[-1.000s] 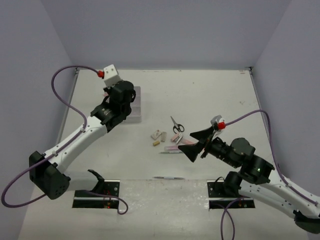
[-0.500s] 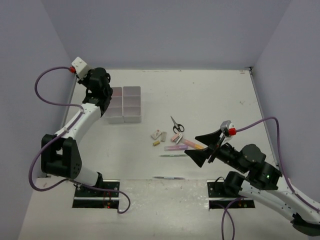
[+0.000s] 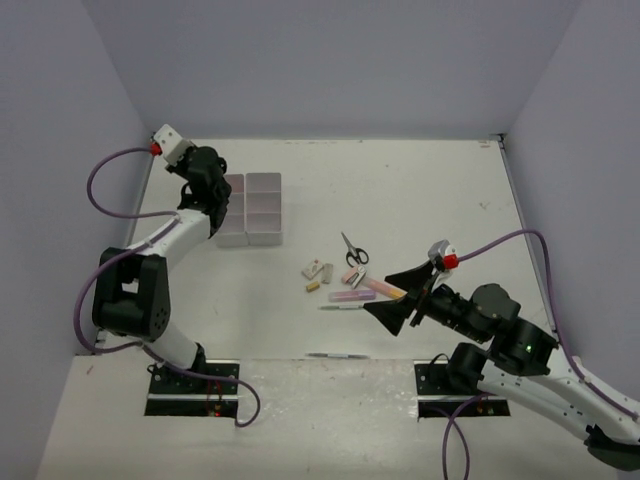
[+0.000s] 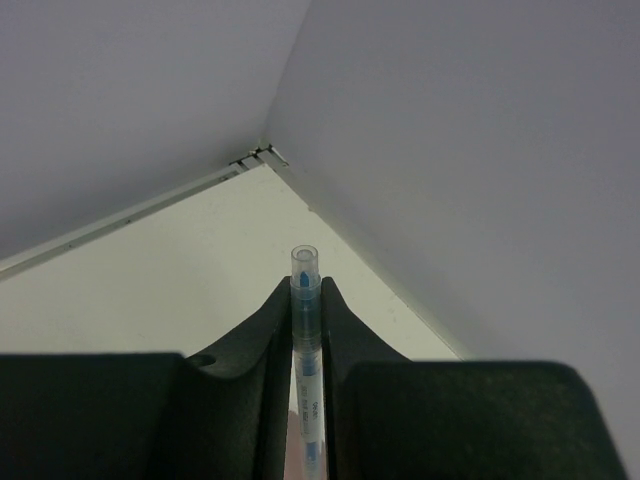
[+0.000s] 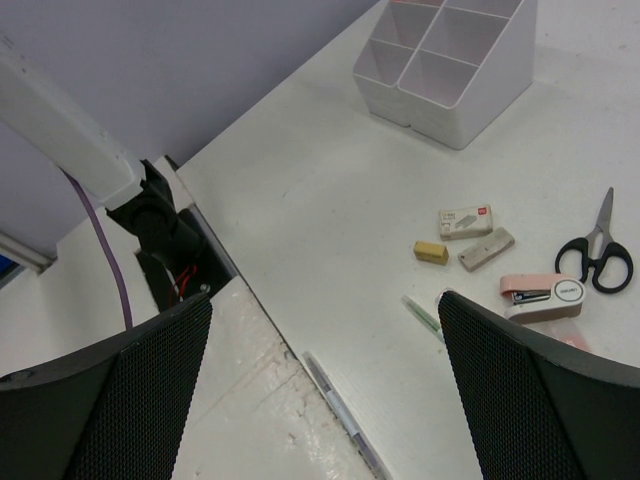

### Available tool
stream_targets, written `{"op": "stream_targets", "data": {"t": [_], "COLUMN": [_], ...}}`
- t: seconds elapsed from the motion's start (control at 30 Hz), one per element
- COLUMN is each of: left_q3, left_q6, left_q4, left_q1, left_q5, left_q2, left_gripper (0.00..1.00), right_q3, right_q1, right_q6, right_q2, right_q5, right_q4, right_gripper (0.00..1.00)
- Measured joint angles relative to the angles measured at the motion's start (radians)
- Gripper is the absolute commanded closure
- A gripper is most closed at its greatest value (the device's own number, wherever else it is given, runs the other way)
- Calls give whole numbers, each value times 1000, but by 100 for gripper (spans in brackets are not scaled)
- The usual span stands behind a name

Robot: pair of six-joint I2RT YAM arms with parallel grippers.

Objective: Sort the stationery into containers
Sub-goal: Place the pen in the storage box, then pick up the pen from the center of the board.

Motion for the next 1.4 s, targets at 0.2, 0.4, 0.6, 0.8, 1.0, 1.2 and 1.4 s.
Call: {"op": "stream_targets", "data": {"t": [0.2, 0.4, 0.6, 0.8, 1.0, 1.2, 1.4], "left_q3": [0, -27, -85, -20, 1, -127, -222], "left_q6": [-23, -113, -208, -340, -310, -178, -76], "left_q4": [11, -39, -165, -454, -713, -940, -1028], "left_q1": [0, 0, 0, 0, -2, -2, -2], "left_q5": [26, 56, 92, 172, 487, 674, 748], "left_q2": [86, 76, -68, -308, -585, -817, -915], "left_gripper": [89, 14, 1, 0, 0, 0, 0], "right_q3": [0, 0, 14, 67, 241, 343, 381], "right_q1": [0, 0, 0, 0, 0, 1, 19], "right_q6": [-6, -10, -21, -48, -155, -276, -322], "right_q2": [1, 19, 95, 292, 625, 835, 1014], "right_q5": [0, 0, 3, 35, 27, 41, 71], "right_q4": [-1, -3, -3, -12, -104, -226, -301], "right_gripper": [1, 1, 1, 3, 38, 54, 58]}}
